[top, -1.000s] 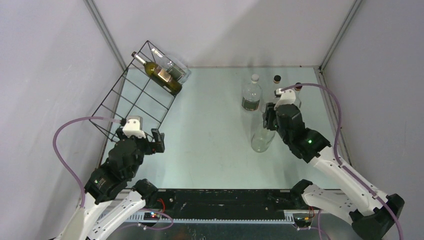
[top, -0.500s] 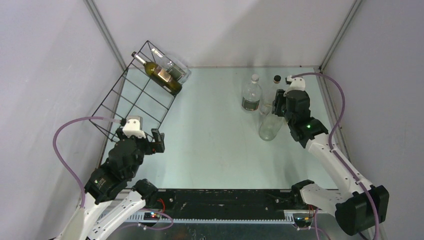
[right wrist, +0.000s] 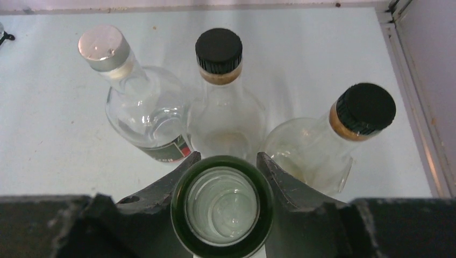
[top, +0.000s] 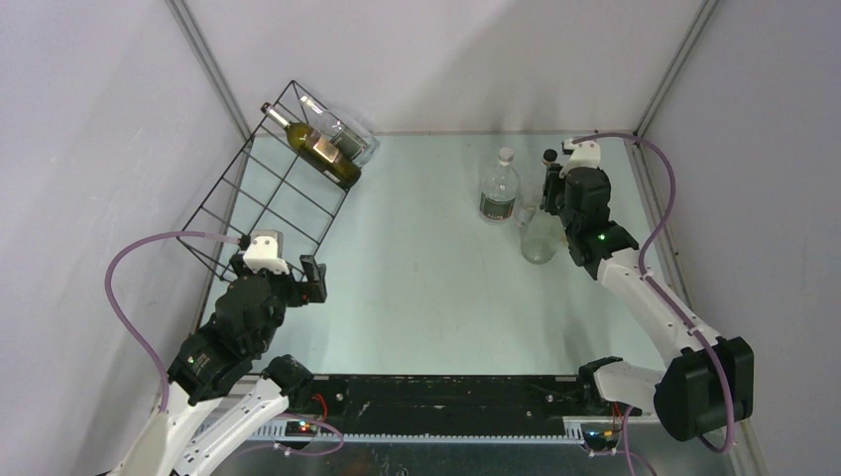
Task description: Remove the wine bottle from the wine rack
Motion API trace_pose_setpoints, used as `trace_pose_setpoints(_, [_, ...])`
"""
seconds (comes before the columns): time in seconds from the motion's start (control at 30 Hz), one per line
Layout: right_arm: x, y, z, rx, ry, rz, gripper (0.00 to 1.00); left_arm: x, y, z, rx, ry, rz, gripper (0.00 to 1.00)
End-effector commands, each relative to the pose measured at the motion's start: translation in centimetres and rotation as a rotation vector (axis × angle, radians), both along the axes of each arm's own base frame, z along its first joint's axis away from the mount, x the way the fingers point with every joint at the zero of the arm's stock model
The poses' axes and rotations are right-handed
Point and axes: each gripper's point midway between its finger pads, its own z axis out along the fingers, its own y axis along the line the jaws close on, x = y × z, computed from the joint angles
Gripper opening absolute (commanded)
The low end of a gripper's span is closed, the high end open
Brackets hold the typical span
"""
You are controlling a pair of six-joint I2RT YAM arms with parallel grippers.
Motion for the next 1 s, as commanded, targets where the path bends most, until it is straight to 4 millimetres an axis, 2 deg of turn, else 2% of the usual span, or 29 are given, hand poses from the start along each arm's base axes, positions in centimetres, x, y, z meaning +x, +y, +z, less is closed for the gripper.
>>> trace_pose_setpoints(0.0, [2.8, -0.9, 9.5, 0.027, -0.316, -0.069, 0.04, 0.4, 0.4, -0.1, 0.011, -0.011, 0.026, 1.0])
trace_pose_setpoints(0.13, [3.4, -0.8, 8.9, 0.022, -0.309, -0.066, 0.12, 0.3, 0.4, -0.1, 0.01, -0.012, 0.025, 1.0])
trace_pose_setpoints(0.17, [3.4, -0.8, 8.8, 0.022, -0.305, -0.066, 0.2, 0.3, 0.4, -0.1, 0.009, -0.012, 0.024, 1.0])
trace_pose_setpoints(0.2, [3.4, -0.8, 8.7, 0.023, -0.298, -0.067, 0.32, 0.3, 0.4, -0.1, 0.008, -0.014, 0.024, 1.0])
trace_pose_setpoints(0.27, [3.2, -0.8, 8.4, 0.029, -0.288, -0.07, 0.47, 0.3, 0.4, 0.0, 0.008, -0.015, 0.025, 1.0])
trace_pose_setpoints(0.33, [3.1, -0.8, 8.2, 0.036, -0.279, -0.074, 0.56, 0.4, 0.3, 0.0, 0.008, -0.014, 0.023, 1.0])
trace_pose_setpoints(0.43, [2.7, -1.0, 8.4, 0.038, -0.275, -0.074, 0.65, 0.4, 0.2, -0.2, 0.012, -0.008, 0.018, 1.0])
trace_pose_setpoints(0.6, [1.7, -1.3, 9.4, 0.045, -0.287, -0.076, 0.73, 0.4, 0.2, -0.1, 0.012, -0.008, 0.017, 1.0])
trace_pose_setpoints(0.73, [0.0, -1.7, 11.5, 0.063, -0.333, -0.073, 0.76, 0.4, 0.2, -0.1, 0.009, -0.011, 0.016, 1.0])
trace_pose_setpoints(0.83, [-2.3, -2.1, 13.9, 0.094, -0.371, -0.066, 0.77, 0.4, 0.1, -0.2, 0.009, -0.006, 0.012, 1.0])
trace_pose_setpoints(0.93, [-4.6, -2.3, 14.9, 0.115, -0.349, -0.048, 0.78, 0.6, -0.4, 0.0, 0.007, 0.006, -0.001, 1.0])
trace_pose_setpoints(0.97, [-6.0, -2.5, 15.5, 0.126, -0.345, -0.043, 0.79, 0.6, -0.5, 0.3, -0.002, 0.0, -0.004, 1.0])
